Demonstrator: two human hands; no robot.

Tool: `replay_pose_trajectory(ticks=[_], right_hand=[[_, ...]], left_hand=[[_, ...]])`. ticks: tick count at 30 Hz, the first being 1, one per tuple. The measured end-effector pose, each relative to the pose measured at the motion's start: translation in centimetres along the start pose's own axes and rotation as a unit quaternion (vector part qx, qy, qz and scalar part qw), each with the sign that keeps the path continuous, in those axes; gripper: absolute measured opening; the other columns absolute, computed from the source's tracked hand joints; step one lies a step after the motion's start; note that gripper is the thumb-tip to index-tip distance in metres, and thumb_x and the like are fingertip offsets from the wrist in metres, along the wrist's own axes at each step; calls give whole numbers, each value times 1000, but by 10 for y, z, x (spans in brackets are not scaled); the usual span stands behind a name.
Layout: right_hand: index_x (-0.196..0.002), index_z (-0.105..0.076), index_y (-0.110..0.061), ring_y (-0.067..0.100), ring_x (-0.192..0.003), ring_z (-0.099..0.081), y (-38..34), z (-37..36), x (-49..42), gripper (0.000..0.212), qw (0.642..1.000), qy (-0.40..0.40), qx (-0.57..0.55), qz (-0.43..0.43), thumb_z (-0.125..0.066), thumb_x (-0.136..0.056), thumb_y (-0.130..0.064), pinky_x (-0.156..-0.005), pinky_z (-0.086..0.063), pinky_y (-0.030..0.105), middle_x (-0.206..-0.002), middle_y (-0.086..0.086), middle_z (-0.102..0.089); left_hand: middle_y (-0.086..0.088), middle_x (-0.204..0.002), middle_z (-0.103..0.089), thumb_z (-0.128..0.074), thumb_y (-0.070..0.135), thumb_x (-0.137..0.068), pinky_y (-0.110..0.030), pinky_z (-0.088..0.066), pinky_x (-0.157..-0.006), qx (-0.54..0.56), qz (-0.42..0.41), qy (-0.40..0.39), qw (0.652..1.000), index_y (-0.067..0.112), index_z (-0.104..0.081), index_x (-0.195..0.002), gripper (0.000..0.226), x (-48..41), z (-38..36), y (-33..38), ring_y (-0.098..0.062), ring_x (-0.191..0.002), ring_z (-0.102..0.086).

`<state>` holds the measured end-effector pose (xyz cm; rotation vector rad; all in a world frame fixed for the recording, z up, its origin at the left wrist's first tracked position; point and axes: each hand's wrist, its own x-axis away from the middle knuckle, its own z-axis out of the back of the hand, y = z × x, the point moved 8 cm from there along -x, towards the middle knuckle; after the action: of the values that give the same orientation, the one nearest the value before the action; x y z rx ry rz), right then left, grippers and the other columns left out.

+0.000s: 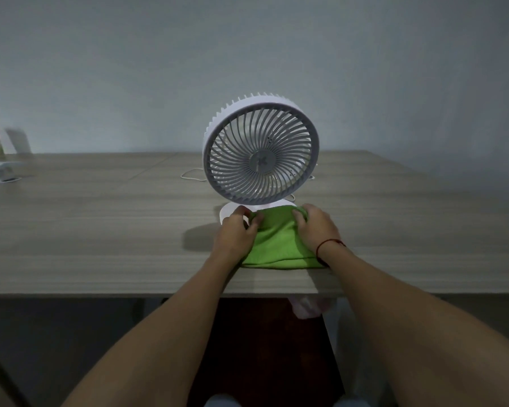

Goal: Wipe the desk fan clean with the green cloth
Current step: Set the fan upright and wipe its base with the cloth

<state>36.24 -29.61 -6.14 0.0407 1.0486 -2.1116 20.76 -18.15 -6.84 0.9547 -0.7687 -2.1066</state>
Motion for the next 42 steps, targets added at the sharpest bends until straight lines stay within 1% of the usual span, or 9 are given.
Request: replay_pose_trajectory(ticks=[5,10,12,16,23,26,30,36,42], right_hand=[[-134,-45,-13,35,-128,-46,28,7,-17,47,991,48,106,-69,-43,-95,-40,-107,-32,45,-139,16,-49],[-140,-44,-23,27,-132,-46,8,-27,-16,62,981,-88,149,87,-43,-89,-59,-112,-33,42,-146,4,-48],[-139,-48,-23,27,-133,-47,9,-33,-16,55,979,-127,124,96,-47,-92,-51,-111,-37,38,-148,1,-47],[-112,-70,-17,36,-105,-64,3,-25,-23,31,979,-36,125,156,-48,-95,-31,-86,-51,40,-115,14,-71],[-99,-67,0,40,-100,-60,20,-10,-51,36,992,95,78,9,-40,-99,-24,-79,-47,40,-108,23,-67],[-111,-64,0,39,-110,-58,10,-31,-64,36,998,33,59,14,-39,-99,-23,-89,-46,39,-119,25,-63],[-129,-51,-8,33,-134,-38,1,-71,-62,67,979,-134,153,32,-33,-91,-60,-112,-32,42,-145,17,-42],[-139,-47,-10,32,-137,-39,-9,-63,-45,47,979,-135,124,88,-40,-99,-34,-113,-31,36,-149,17,-40],[-147,-37,-24,23,-146,-28,3,-59,-31,52,967,-185,128,121,-38,-99,-43,-118,-23,33,-157,5,-32]], left_hand=[[-5,-115,-55,-61,62,-74,-40,-43,-95,-119,-33,72,990,17,-49,-119,65,-9,19,-16,-26,-113,-51],[-7,-156,-30,-41,94,-51,-49,-13,-119,-173,83,-65,979,14,-15,-149,128,-23,1,-46,-27,-145,-26],[-6,-156,-34,-37,97,-49,-51,-13,-120,-191,73,-110,973,11,-10,-151,136,-28,-4,-49,-26,-145,-30],[-5,-138,-55,-48,94,-50,-47,-38,-109,-188,41,-128,973,16,-33,-140,120,-36,2,-51,-25,-128,-50],[-2,-134,-57,-48,96,-45,-45,-41,-106,-188,38,-118,974,21,-36,-136,119,-37,1,-52,-23,-124,-53],[-1,-135,-56,-48,96,-46,-45,-40,-107,-195,34,-114,974,21,-36,-137,118,-39,1,-53,-23,-126,-52],[-2,-141,-52,-46,95,-47,-45,-37,-109,-205,36,-124,970,19,-32,-141,122,-39,-1,-53,-24,-130,-47],[-4,-139,-53,-50,92,-51,-46,-37,-109,-199,45,-125,971,17,-35,-139,117,-36,1,-50,-24,-129,-48],[-3,-141,-52,-51,90,-54,-46,-36,-109,-194,49,-142,969,18,-35,-138,112,-32,3,-46,-25,-129,-49]])
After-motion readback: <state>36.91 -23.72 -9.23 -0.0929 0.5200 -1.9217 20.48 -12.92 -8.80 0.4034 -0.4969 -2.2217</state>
